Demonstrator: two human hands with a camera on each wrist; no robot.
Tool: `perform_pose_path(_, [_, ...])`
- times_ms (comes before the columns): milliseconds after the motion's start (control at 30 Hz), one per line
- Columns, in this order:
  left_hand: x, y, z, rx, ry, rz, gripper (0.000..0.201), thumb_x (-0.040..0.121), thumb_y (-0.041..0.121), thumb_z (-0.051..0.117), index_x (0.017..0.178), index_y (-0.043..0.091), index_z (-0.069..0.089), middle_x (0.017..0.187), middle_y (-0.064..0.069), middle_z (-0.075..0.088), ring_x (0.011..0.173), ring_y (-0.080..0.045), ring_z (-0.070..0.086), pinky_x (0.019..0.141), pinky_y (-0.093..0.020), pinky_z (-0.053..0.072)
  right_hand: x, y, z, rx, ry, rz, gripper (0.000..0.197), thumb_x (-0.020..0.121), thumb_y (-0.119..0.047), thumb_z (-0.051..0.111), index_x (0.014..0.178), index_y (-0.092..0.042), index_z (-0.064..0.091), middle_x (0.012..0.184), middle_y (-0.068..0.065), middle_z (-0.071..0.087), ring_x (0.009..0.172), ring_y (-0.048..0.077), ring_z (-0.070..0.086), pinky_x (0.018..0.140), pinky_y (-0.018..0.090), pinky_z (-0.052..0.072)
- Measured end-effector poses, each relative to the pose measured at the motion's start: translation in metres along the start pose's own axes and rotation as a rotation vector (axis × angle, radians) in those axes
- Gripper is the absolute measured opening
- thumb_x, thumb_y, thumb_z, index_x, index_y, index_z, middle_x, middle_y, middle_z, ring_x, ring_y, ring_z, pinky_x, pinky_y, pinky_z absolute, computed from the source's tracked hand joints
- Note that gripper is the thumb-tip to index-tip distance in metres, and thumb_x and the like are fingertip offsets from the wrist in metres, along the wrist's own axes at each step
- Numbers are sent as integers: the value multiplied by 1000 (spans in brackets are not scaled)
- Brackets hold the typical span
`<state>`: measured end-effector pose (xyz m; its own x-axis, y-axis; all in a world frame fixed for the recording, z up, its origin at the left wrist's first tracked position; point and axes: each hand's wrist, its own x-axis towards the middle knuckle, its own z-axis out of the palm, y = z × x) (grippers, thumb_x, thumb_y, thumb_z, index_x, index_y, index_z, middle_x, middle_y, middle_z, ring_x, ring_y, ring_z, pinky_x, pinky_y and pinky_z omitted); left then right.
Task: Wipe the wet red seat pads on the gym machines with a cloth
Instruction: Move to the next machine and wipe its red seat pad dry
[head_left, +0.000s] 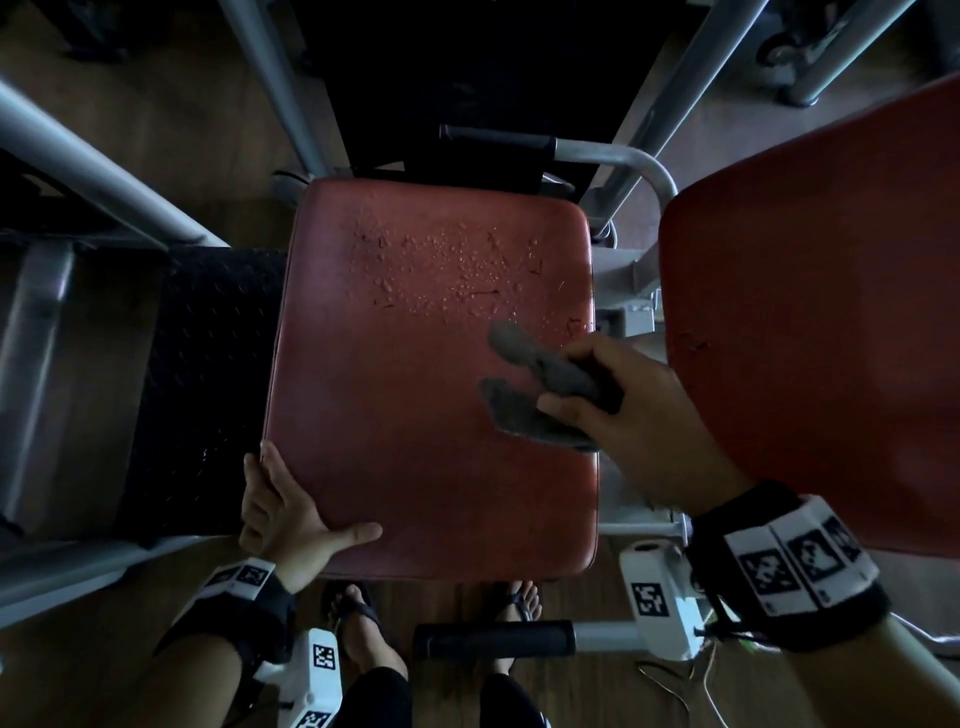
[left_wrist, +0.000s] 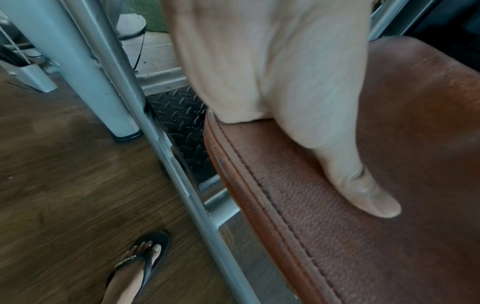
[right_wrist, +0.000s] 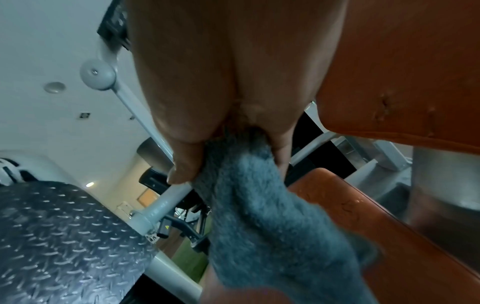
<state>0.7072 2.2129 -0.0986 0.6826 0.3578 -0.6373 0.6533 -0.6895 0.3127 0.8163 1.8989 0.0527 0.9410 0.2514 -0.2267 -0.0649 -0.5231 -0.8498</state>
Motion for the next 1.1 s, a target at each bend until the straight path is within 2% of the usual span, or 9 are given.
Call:
perform_pose_path(200, [-1, 1, -2, 12, 8, -1, 171, 31, 71, 85, 148, 28, -31, 162, -10, -20, 149, -38, 1, 117, -59, 19, -1, 25, 22, -196, 4, -1, 35, 77, -27, 80, 101, -29, 56, 101, -17, 52, 90, -5, 52, 72, 6, 39])
perform_pose_path(367, [-1, 1, -2, 10, -6, 4, 170, 31, 72, 84, 148, 27, -31, 161, -10, -21, 149, -39, 1, 117, -59, 19, -19, 86, 60, -448, -150, 202, 47, 80, -24, 75, 124, -24, 57, 124, -3, 42, 110, 11, 43, 95, 27, 41])
perform_pose_path(533, [-1, -1, -2, 15, -6, 22, 169, 34, 74, 83, 149, 25, -31, 161, -12, -21, 150, -37, -1, 119, -56, 17, -39, 93, 58, -433, -158, 150, 42, 81, -35, 73, 118, -28, 56, 116, -6, 58, 108, 18, 52, 89, 30, 42])
perform_pose_path(633, [-1, -1, -2, 12, -3, 19, 169, 34, 73, 84, 149, 25, -30, 161, -13, -21, 150, -38, 0, 118, -57, 18, -50, 91, 49, -608, -265, 87, 55, 85, -49, 63, 135, -35, 43, 130, -9, 52, 116, 18, 46, 95, 38, 41])
perform_pose_path(733, [-1, -1, -2, 3, 0, 15, 170, 31, 74, 82, 149, 27, -30, 161, -13, -21, 149, -39, 1, 117, -58, 17, -54, 98, 45, -877, -473, 113, 96, 68, -73, 64, 148, -35, 27, 146, -2, 36, 129, 25, 37, 100, 46, 38])
perform_pose_path(800, [-1, -1, -2, 3, -7, 18, 170, 29, 76, 80, 149, 28, -31, 161, -12, -22, 149, -39, 0, 118, -58, 16, -52, 100, 50, -999, -488, 23, 109, 46, -71, 78, 139, -26, 45, 138, 6, 47, 120, 30, 48, 89, 48, 48])
perform_pose_path(900, [-2, -1, -2, -10, -11, 20, 169, 32, 73, 84, 148, 29, -32, 161, -11, -23, 149, -38, -1, 118, -58, 15, -43, 106, 59, -922, -446, -121, 87, 44, -43, 89, 121, -14, 61, 119, 7, 60, 99, 27, 62, 73, 39, 57])
perform_pose_path(1000, [-2, -1, -2, -10, -14, 20, 169, 34, 71, 86, 148, 29, -32, 161, -10, -23, 150, -38, -1, 119, -57, 14, -29, 98, 52, -647, -384, 5, 56, 73, -30, 71, 126, -20, 56, 114, 2, 65, 94, 22, 64, 77, 35, 53])
perform_pose_path(1100, [-1, 0, -2, 3, -11, 12, 169, 33, 72, 85, 148, 29, -32, 161, -9, -23, 150, -38, -1, 118, -58, 16, -15, 87, 35, -188, -173, 120, 38, 76, -22, 75, 113, -23, 65, 95, -9, 70, 84, 0, 63, 72, 15, 48])
